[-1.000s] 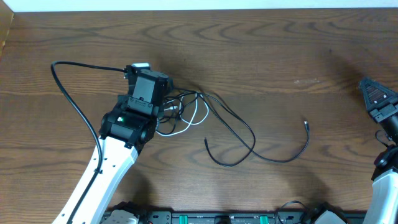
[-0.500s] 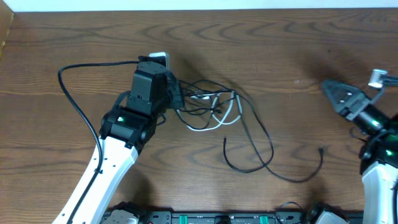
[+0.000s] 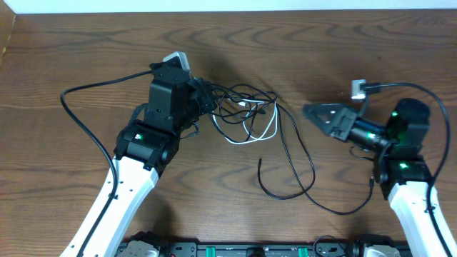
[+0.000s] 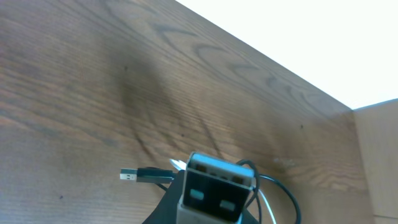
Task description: Untangle cables
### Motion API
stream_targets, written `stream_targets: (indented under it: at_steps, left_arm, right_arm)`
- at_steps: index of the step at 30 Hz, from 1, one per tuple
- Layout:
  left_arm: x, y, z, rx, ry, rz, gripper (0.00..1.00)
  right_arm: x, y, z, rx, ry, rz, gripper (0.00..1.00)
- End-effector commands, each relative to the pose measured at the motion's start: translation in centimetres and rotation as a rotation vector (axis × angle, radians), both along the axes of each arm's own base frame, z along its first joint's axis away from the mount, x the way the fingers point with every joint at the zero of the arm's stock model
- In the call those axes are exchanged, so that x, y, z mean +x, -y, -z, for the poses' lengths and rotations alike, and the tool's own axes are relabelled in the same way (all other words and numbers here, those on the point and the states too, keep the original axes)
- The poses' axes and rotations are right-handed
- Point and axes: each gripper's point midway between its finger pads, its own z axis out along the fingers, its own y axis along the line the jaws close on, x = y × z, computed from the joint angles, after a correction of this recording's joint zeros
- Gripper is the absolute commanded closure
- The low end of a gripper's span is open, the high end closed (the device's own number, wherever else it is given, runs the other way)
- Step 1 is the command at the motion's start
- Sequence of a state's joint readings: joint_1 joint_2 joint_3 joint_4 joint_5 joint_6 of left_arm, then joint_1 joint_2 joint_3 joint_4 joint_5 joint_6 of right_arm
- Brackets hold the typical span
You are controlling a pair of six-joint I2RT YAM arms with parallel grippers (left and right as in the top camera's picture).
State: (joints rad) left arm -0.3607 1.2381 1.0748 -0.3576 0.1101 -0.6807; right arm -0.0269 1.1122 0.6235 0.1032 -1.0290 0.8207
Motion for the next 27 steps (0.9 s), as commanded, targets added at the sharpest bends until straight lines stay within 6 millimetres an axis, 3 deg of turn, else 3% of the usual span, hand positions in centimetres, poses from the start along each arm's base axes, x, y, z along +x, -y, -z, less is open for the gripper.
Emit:
stream_targets:
  at_steps: [1, 5, 9, 19, 22, 27]
  left_arm:
    - [-0.2, 0.9, -0.7, -0.066, -0.007, 0.01, 0.92]
    - [-0.3, 1.1, -0.7, -0.066, -0.008, 0.018, 0.93]
    - [-0.3, 1.1, -0.7, -0.073, -0.01, 0.012, 0.93]
    - [-0.2, 1.2, -0.9, -0.119, -0.025, -0.021, 0.92]
    - [-0.2, 1.2, -0.9, -0.153, -0.041, -0.046, 0.93]
    - [-0.4, 1.5, -0.9, -0.207, -0.069, -0.061, 0.93]
  right_arm:
    - [0.4, -2.1, 0.6, -0.068, 0.019, 0.027, 0.01]
    - [0.3, -4.0, 1.1, -0.109, 0.024, 0.033, 0.01]
    - [-0.2, -5.3, 2.0, -0.137, -0.012, 0.045, 0.07]
    - [-1.1, -6.4, 4.7, -0.179, -0.171, 0.11, 0.12]
    - [-1.2, -6.9, 5.2, -0.185, -0.193, 0.116, 0.3]
    - [-0.9, -7.3, 6.9, -0.202, -0.256, 0.14, 0.32]
